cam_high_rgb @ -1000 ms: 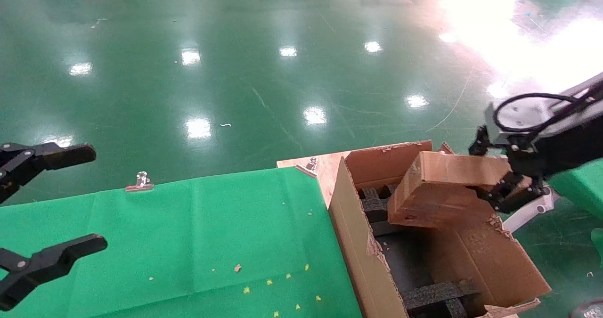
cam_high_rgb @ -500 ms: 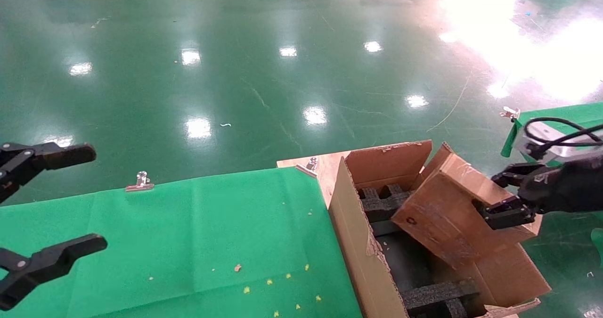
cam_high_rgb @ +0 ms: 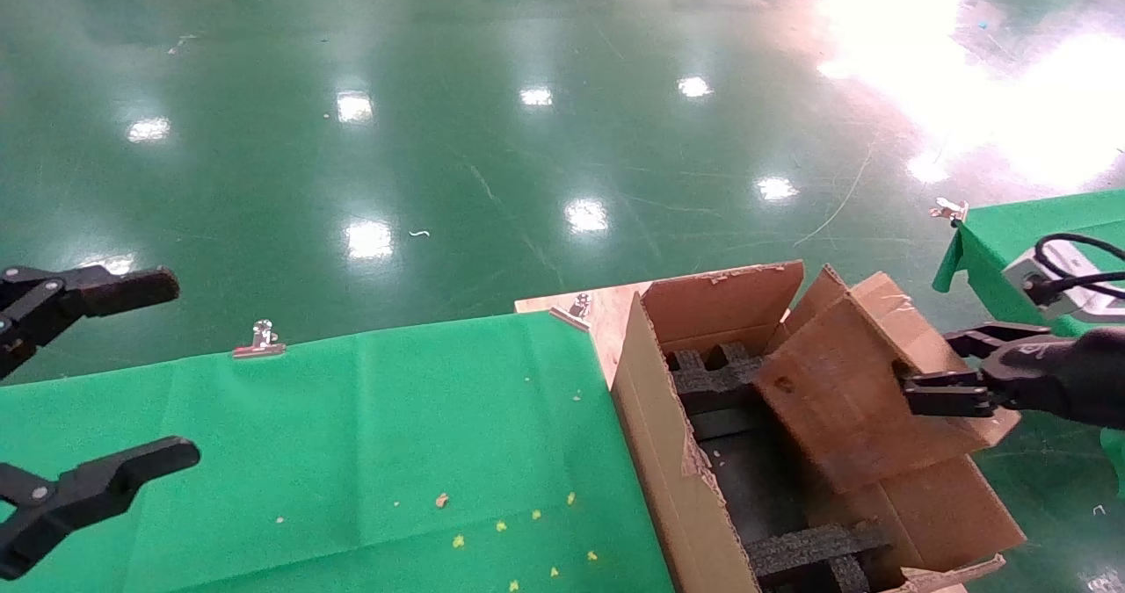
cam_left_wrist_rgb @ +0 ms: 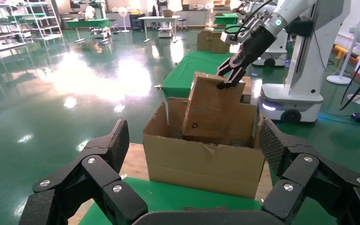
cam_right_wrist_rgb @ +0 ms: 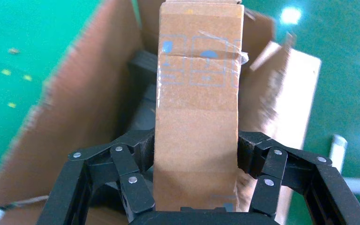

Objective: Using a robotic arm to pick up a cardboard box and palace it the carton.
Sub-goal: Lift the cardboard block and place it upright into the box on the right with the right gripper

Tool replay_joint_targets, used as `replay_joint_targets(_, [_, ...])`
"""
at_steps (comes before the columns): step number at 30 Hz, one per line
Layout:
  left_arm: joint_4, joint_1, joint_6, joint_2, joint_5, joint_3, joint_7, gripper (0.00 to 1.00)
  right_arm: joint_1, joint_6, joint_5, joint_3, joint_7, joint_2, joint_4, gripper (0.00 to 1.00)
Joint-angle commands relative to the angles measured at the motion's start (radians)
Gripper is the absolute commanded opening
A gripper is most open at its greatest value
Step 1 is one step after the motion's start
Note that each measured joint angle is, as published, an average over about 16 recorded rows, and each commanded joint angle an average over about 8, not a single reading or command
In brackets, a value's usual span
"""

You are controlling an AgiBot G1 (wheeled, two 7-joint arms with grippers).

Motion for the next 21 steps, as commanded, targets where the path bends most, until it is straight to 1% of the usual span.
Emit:
replay_joint_targets(1, [0.0,0.0,0.0,0.0,0.0,0.0,0.0,1.0,-0.004,0.02,0.01,-0.002,0.008,0.018,0.024,0.0])
replay_joint_targets(8, [0.0,0.0,0.0,0.0,0.0,0.0,0.0,1.0,-0.003,0.01,0.004,-0.002,0.007,0.006,0.011,0.0])
replay_joint_targets(11, [0.0,0.0,0.0,0.0,0.0,0.0,0.0,1.0,-0.01,0.017,-0.007,-0.009,0.023,-0.004,0.002,0.0])
replay_joint_targets(15, [0.0,0.0,0.0,0.0,0.0,0.0,0.0,1.0,-0.032,0.06,-0.017,-0.032,0.117,-0.025,-0.014,0.0])
replay_joint_targets(21, [0.0,0.0,0.0,0.0,0.0,0.0,0.0,1.0,-0.064,0.144,-0.065,-0.069,0.321,-0.067,-0.03,0.0])
